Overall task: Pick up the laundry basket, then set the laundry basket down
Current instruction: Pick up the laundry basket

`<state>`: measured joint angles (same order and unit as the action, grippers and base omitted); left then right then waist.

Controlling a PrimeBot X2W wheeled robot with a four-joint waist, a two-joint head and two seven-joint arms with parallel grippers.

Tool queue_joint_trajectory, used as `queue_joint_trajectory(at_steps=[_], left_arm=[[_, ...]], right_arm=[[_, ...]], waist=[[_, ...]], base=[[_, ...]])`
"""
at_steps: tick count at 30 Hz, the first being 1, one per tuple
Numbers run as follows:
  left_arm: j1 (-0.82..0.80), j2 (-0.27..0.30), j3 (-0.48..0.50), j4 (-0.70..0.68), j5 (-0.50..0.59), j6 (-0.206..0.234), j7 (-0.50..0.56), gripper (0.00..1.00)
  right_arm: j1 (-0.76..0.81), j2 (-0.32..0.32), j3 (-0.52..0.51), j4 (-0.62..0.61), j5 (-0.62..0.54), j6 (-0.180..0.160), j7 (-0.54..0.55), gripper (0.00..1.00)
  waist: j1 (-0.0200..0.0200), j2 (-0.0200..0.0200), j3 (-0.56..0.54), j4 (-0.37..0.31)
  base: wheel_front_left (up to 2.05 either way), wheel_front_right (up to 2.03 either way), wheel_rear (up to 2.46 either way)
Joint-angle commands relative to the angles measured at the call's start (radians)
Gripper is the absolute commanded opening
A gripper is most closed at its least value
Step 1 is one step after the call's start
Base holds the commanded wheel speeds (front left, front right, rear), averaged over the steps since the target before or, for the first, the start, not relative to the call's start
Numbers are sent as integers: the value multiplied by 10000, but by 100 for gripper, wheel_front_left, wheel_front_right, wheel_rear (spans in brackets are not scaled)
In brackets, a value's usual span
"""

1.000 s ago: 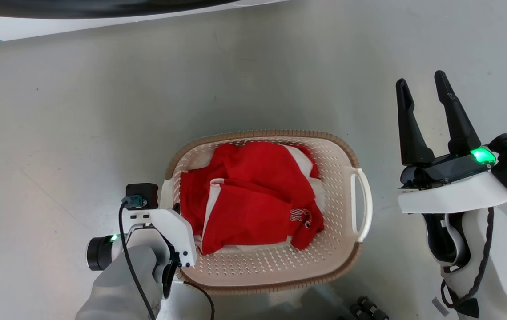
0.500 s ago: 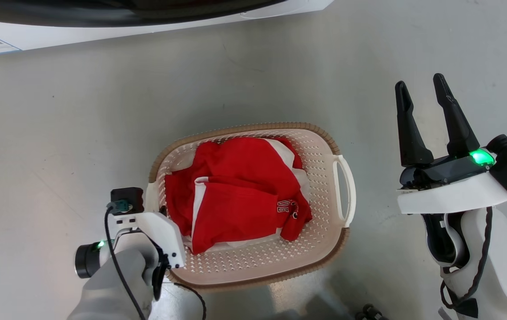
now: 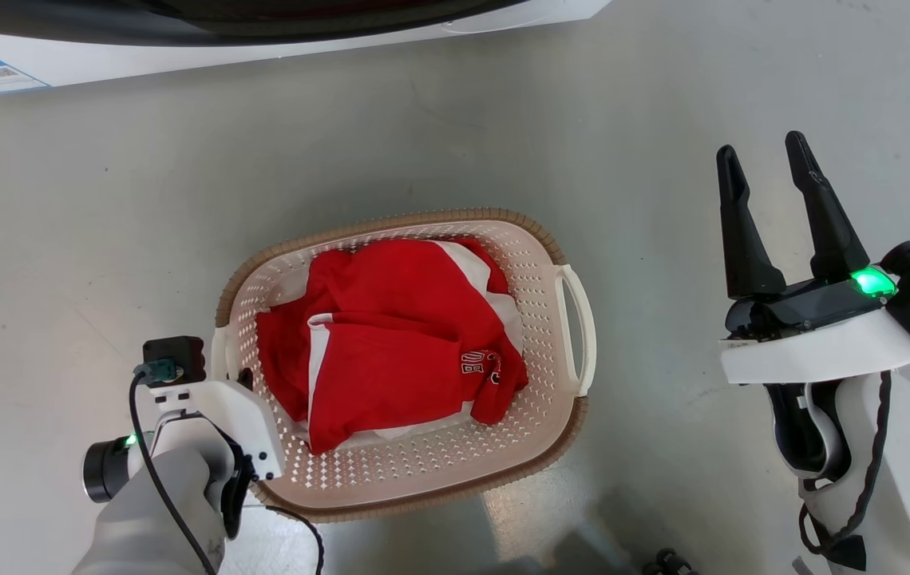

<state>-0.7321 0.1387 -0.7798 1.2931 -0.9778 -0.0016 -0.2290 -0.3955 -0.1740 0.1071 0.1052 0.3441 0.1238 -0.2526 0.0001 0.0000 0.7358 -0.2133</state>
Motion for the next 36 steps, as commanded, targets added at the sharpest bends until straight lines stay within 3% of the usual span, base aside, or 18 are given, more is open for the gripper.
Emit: queue_joint_trajectory(at_steps=[1, 12, 13, 14, 15, 31, 36], left_arm=[[-86, 209, 155, -32, -18, -80, -91, 0], [-145, 595, 59, -25, 1, -238, 140, 0], [-132, 615, 54, -25, -3, -229, 174, 6], [-132, 615, 54, -25, -3, -229, 174, 6], [-68, 644, 24, -25, 5, -212, 218, 100], [437, 857, 39, -24, -95, -190, 44, 100], [681, 930, 347, -24, -303, -552, -247, 100]], right_arm=[[137, -83, 195, -216, 68, 69, -92, 100], [103, -153, 288, -171, 95, 69, -92, 100], [103, -158, 297, -162, 102, 69, -92, 100], [103, -158, 297, -162, 102, 69, -92, 100], [113, -153, 325, -120, 127, 69, -92, 100], [191, -39, 600, 195, 199, 69, -92, 100], [318, 46, 606, 342, 217, 69, -92, 100]], waist=[[-1, 0, 7, 20], [-1, 0, -23, 41], [-1, 0, -43, 34], [-1, 0, -43, 34], [-1, 0, -145, 16], [-1, 0, -1018, -52], [-1, 0, -1733, -18]], base=[[0, 0, 0], [0, 0, 0], [0, 0, 0], [0, 0, 0], [0, 0, 0], [0, 0, 0], [0, 0, 0]])
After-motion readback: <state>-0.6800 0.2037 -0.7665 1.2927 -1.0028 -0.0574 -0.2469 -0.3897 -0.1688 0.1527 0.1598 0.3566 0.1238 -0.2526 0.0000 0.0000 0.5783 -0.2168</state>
